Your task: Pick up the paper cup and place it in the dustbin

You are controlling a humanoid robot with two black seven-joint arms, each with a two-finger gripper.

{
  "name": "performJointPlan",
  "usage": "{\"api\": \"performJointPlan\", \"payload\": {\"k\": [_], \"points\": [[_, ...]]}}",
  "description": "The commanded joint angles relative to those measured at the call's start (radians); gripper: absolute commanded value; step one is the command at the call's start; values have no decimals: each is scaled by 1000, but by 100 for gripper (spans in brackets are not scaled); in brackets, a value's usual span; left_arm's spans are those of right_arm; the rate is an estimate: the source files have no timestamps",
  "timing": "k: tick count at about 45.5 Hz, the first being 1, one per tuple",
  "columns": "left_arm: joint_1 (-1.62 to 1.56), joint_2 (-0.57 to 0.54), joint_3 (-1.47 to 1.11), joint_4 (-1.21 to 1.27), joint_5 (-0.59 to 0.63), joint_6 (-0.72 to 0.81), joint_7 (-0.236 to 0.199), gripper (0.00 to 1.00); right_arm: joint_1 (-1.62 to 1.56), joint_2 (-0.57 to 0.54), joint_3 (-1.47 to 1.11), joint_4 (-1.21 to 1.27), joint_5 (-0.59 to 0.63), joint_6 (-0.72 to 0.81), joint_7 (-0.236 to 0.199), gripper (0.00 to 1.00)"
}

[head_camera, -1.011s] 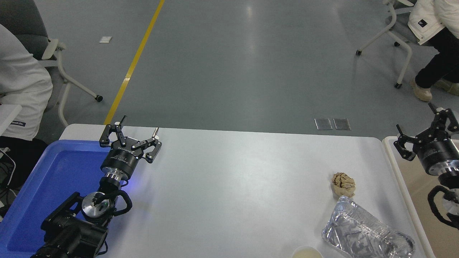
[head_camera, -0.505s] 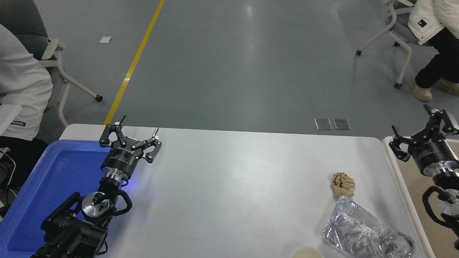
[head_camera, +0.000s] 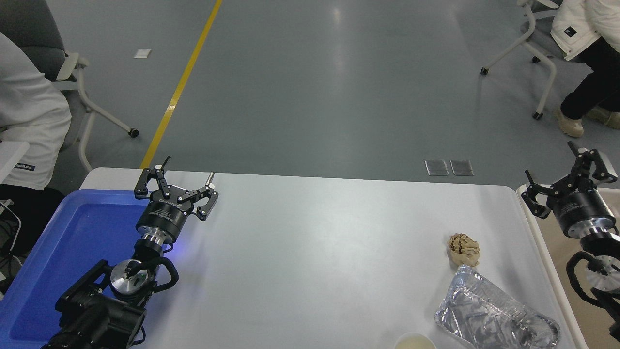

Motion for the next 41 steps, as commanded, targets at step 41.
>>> {"api": "performJointPlan", "payload": {"k": [41], "points": [[0,0,0,0,1,-1,0,99,3,18,1,1,0,0,0,100]]}}
